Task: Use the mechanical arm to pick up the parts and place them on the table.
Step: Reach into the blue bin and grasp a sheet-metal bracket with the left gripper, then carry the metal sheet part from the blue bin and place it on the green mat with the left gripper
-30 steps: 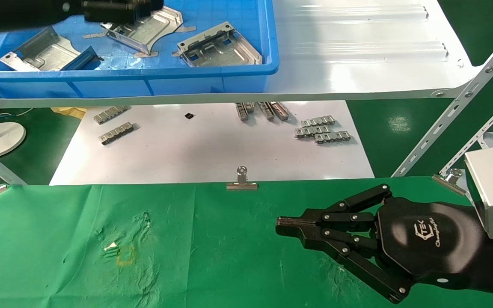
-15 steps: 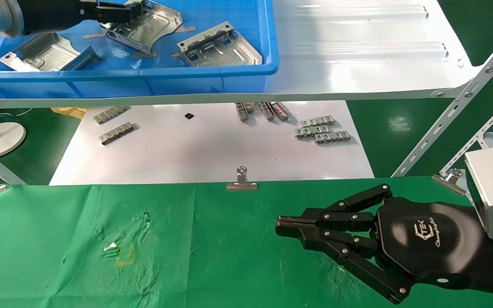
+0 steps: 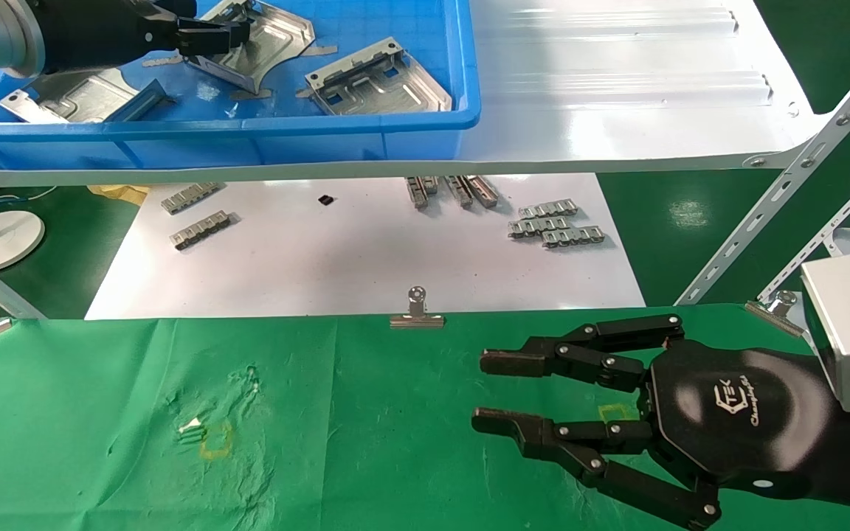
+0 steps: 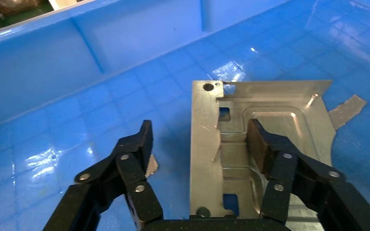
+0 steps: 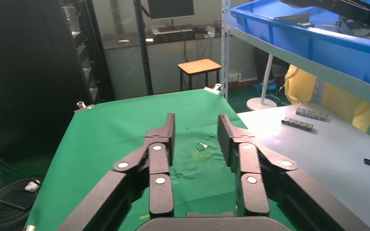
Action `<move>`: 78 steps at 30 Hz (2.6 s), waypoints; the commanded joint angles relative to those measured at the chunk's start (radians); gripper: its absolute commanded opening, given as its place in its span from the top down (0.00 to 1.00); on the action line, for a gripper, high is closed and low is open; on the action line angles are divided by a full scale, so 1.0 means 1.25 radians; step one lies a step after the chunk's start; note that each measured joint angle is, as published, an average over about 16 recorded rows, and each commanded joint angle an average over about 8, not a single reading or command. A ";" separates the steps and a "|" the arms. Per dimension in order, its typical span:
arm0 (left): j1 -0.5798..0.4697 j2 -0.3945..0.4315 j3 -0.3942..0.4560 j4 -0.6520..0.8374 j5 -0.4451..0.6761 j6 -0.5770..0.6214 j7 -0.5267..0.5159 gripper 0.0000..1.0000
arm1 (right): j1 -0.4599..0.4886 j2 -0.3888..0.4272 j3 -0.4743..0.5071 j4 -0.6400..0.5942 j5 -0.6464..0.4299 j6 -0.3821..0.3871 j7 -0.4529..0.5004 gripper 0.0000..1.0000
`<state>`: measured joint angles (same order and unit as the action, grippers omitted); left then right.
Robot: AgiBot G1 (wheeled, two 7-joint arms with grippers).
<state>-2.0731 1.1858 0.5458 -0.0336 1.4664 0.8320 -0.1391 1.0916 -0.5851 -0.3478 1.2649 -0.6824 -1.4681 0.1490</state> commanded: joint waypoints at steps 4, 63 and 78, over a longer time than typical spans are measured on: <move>0.000 0.000 -0.002 0.003 -0.002 0.008 0.014 1.00 | 0.000 0.000 0.000 0.000 0.000 0.000 0.000 0.00; 0.211 -0.476 0.220 -0.604 -0.346 0.608 0.368 1.00 | 0.000 0.000 -0.001 0.000 0.000 0.000 0.000 0.00; 0.278 -0.386 0.361 -0.381 -0.282 0.558 0.553 0.12 | 0.000 0.000 -0.001 0.000 0.001 0.000 0.000 0.00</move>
<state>-1.7244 0.7029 0.9879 -0.5130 1.1038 1.5274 0.5467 1.0919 -0.5847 -0.3489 1.2649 -0.6817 -1.4677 0.1485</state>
